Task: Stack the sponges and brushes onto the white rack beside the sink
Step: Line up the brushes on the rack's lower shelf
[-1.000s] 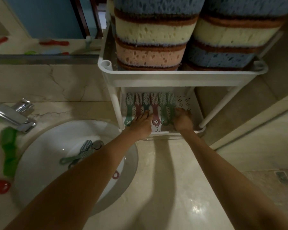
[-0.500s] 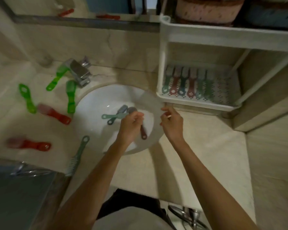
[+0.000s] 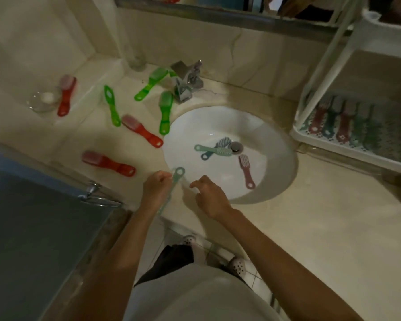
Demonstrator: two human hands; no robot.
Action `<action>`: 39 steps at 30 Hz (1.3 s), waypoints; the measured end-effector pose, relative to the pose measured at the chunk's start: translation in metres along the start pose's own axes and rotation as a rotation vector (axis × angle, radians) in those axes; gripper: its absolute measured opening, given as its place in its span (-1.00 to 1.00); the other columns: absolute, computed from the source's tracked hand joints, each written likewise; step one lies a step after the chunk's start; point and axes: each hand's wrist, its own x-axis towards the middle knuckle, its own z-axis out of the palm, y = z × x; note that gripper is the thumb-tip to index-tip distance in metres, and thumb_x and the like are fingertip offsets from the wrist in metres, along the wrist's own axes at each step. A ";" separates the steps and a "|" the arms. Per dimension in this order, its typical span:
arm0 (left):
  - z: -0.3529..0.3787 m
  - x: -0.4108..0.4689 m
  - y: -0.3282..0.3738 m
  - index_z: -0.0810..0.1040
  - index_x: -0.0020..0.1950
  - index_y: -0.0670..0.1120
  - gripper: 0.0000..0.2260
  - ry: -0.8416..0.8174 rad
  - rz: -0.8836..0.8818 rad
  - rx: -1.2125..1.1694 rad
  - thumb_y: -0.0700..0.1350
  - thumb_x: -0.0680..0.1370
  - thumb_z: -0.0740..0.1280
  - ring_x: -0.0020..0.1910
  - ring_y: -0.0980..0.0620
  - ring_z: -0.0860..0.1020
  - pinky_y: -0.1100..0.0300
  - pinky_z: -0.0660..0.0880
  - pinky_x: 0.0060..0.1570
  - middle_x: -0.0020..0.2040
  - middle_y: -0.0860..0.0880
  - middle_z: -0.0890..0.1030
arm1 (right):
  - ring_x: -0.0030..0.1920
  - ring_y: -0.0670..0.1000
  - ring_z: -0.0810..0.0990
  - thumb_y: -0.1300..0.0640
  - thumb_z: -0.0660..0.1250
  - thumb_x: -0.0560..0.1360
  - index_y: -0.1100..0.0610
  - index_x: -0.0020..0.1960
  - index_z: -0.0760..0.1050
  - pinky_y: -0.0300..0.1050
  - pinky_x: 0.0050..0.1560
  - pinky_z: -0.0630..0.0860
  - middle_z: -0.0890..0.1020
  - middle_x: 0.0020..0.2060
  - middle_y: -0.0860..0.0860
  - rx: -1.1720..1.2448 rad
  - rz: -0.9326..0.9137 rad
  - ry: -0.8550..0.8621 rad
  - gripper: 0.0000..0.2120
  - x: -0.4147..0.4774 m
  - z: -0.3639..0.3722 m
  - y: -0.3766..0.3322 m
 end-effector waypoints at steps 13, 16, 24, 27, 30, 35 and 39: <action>-0.081 0.104 -0.045 0.52 0.13 -0.34 -0.78 -0.088 -0.010 -0.238 -0.31 0.55 0.17 -0.34 0.09 0.47 0.35 0.41 -0.38 -0.11 -0.20 0.60 | 0.25 0.23 0.44 0.26 0.20 0.54 0.23 0.42 0.19 0.07 0.11 0.46 0.24 0.37 0.23 -0.478 -0.040 -0.258 -0.53 0.084 0.035 -0.074; -0.084 0.117 -0.048 0.52 0.13 -0.29 -0.78 -0.133 -0.014 -0.237 -0.30 0.56 0.15 -0.38 0.08 0.44 0.44 0.38 -0.54 -0.28 -0.03 0.52 | 0.19 0.22 0.49 0.16 0.25 0.52 0.25 0.39 0.21 0.05 0.06 0.47 0.32 0.29 0.21 -0.457 0.030 -0.218 -0.51 0.096 0.038 -0.078; -0.067 0.136 -0.006 0.57 0.08 -0.25 -0.75 -0.296 0.203 -0.088 -0.18 0.51 0.21 0.08 -0.19 0.60 -0.02 0.52 0.14 0.08 -0.26 0.62 | 0.15 0.21 0.53 0.11 0.25 0.51 0.27 0.20 0.34 0.00 0.05 0.47 0.53 0.16 0.21 -0.189 0.451 0.048 -0.66 0.108 0.020 -0.058; -0.038 0.148 0.033 0.57 0.10 -0.31 -0.77 -0.395 0.339 0.019 -0.30 0.52 0.20 0.11 -0.23 0.58 -0.04 0.49 0.17 0.11 -0.31 0.61 | 0.11 0.22 0.55 0.12 0.27 0.49 0.29 0.17 0.36 -0.05 -0.04 0.44 0.56 0.11 0.23 -0.042 0.640 0.186 -0.67 0.102 0.001 -0.036; -0.004 0.156 0.070 0.60 0.05 -0.21 -0.78 -0.486 0.448 0.274 -0.29 0.52 0.18 0.07 -0.18 0.55 0.07 0.49 0.07 0.03 -0.27 0.60 | 0.09 0.22 0.56 0.14 0.27 0.48 0.30 0.13 0.39 -0.08 -0.08 0.43 0.58 0.07 0.24 0.062 0.780 0.263 -0.70 0.098 -0.015 -0.012; 0.059 0.184 0.094 0.54 0.11 -0.29 -0.79 -0.590 0.528 0.666 -0.26 0.53 0.22 0.12 -0.23 0.54 0.04 0.48 0.06 0.12 -0.26 0.59 | 0.11 0.19 0.57 0.16 0.27 0.47 0.28 0.16 0.44 -0.12 -0.07 0.43 0.60 0.08 0.21 0.164 0.875 0.301 -0.69 0.110 -0.033 0.027; 0.103 0.210 0.085 0.39 0.23 -0.28 -0.74 -0.669 0.585 0.870 -0.23 0.56 0.22 0.21 -0.21 0.49 0.02 0.43 0.12 0.22 -0.26 0.50 | 0.13 0.19 0.55 0.16 0.26 0.49 0.28 0.21 0.42 -0.06 0.04 0.49 0.58 0.12 0.21 0.186 0.907 0.261 -0.67 0.125 -0.037 0.055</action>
